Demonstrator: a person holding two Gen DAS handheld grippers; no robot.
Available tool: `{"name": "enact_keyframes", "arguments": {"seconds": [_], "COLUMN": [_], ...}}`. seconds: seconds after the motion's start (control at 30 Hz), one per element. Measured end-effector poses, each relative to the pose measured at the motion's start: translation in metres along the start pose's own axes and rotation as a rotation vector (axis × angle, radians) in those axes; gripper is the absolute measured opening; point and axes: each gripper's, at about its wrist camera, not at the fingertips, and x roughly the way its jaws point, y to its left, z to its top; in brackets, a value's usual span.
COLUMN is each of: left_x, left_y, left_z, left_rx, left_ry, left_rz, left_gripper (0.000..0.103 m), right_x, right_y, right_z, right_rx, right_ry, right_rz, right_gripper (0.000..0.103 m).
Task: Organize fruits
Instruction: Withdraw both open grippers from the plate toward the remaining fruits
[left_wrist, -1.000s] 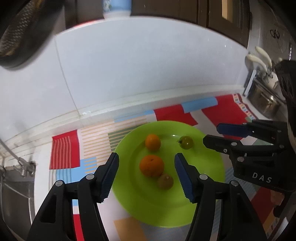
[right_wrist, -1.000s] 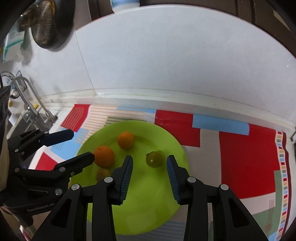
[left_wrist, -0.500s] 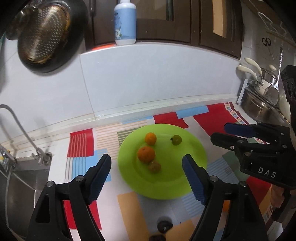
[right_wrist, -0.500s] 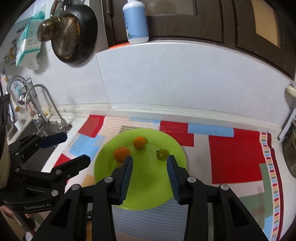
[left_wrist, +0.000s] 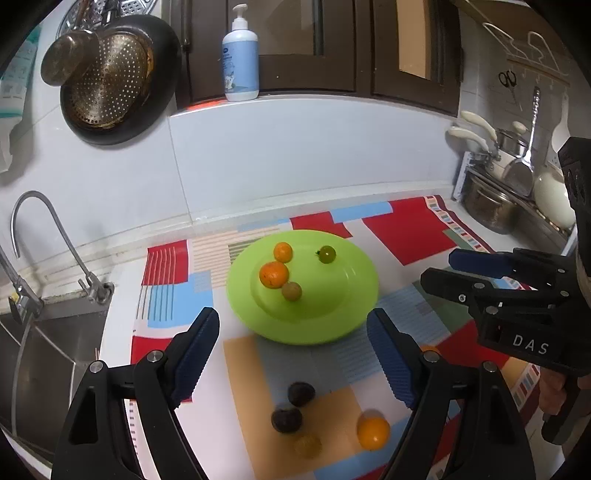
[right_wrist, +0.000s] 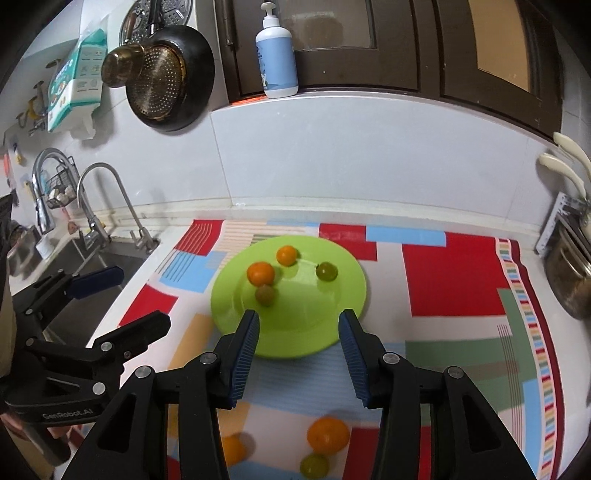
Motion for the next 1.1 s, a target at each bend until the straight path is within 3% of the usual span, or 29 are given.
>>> {"name": "enact_keyframes", "arguments": {"seconds": [0.47, 1.1], "left_x": [-0.007, 0.007], "left_y": [-0.025, -0.046], "left_z": [-0.036, -0.08], "left_rx": [0.013, 0.092], "left_ry": [0.033, 0.066], "left_rz": [-0.033, -0.025], "left_gripper": [0.083, 0.083], "right_x": [-0.019, 0.002], "right_y": [-0.002, -0.014], "right_z": [-0.044, -0.096], "right_rx": [0.001, 0.017], "right_ry": [0.062, 0.205], "right_rz": [-0.017, -0.026], "right_gripper": [0.046, 0.046]}}
